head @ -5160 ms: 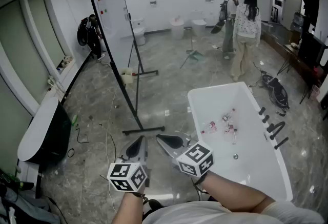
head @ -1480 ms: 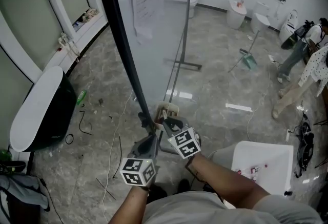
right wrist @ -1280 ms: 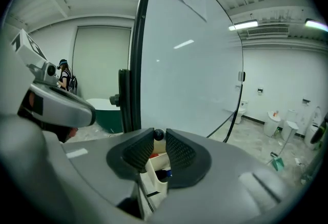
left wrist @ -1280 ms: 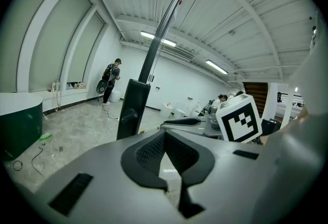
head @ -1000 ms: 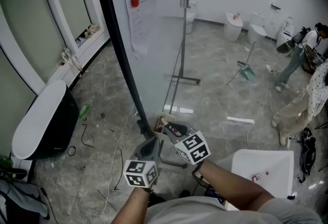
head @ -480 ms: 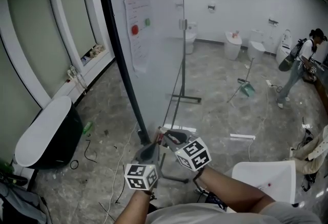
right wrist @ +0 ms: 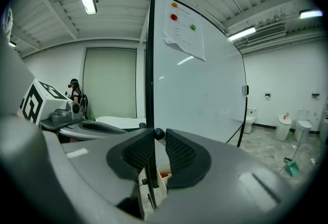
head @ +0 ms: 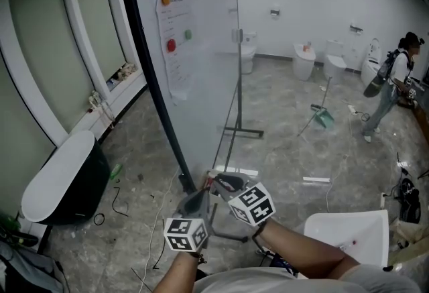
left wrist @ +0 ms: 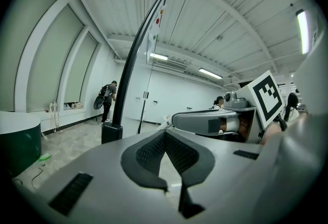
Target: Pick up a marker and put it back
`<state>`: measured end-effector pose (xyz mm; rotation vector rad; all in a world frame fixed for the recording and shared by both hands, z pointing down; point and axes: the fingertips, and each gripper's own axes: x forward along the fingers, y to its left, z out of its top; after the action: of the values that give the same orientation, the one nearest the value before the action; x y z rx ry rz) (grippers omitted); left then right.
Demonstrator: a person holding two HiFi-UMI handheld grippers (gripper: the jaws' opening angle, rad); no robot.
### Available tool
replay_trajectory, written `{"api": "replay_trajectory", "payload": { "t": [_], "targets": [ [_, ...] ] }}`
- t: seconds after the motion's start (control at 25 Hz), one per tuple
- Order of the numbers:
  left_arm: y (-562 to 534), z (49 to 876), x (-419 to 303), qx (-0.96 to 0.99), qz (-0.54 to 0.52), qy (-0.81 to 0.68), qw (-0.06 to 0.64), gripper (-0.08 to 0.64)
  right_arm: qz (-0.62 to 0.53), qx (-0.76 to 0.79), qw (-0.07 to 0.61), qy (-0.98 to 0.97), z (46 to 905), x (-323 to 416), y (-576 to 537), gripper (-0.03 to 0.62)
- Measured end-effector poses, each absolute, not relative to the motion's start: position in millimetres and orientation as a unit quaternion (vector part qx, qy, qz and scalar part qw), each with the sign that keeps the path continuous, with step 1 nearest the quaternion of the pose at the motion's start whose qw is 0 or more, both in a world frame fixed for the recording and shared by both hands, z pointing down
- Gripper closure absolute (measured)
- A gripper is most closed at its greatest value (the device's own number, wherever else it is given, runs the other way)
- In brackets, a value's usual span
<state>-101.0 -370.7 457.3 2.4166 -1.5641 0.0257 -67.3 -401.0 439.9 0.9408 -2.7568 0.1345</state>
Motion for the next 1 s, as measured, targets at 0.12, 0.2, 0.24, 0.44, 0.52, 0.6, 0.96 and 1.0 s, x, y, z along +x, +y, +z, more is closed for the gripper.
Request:
{"api": "replay_trajectory", "payload": {
  "t": [0.12, 0.2, 0.24, 0.44, 0.52, 0.6, 0.96, 1.0],
  "targets": [
    [-371, 458, -103, 0.830, 0.008, -0.541, 0.134, 0.558, 0.048, 0.321, 0.113, -0.939, 441, -67, -402, 0.520],
    [-371, 460, -104, 0.829, 0.008, -0.542, 0.136, 0.558, 0.050, 0.321, 0.114, -0.939, 444, -66, -403, 0.520],
    [-371, 460, -105, 0.829, 0.008, -0.542, 0.137, 0.558, 0.051, 0.321, 0.115, -0.939, 445, -65, -403, 0.520],
    [-376, 466, -107, 0.828, 0.008, -0.543, 0.142, 0.558, 0.059, 0.325, 0.127, -0.935, 459, -62, -411, 0.520],
    [-378, 470, -108, 0.827, 0.008, -0.544, 0.146, 0.558, 0.065, 0.326, 0.134, -0.934, 468, -60, -415, 0.520],
    [-380, 475, -109, 0.825, 0.008, -0.544, 0.151, 0.558, 0.072, 0.327, 0.139, -0.932, 476, -59, -417, 0.520],
    [-385, 498, -117, 0.822, 0.004, -0.543, 0.174, 0.558, 0.113, 0.330, 0.176, -0.921, 529, -55, -425, 0.520],
    [-386, 501, -118, 0.822, 0.005, -0.542, 0.177, 0.558, 0.117, 0.329, 0.180, -0.920, 535, -56, -425, 0.520]
  ]
}}
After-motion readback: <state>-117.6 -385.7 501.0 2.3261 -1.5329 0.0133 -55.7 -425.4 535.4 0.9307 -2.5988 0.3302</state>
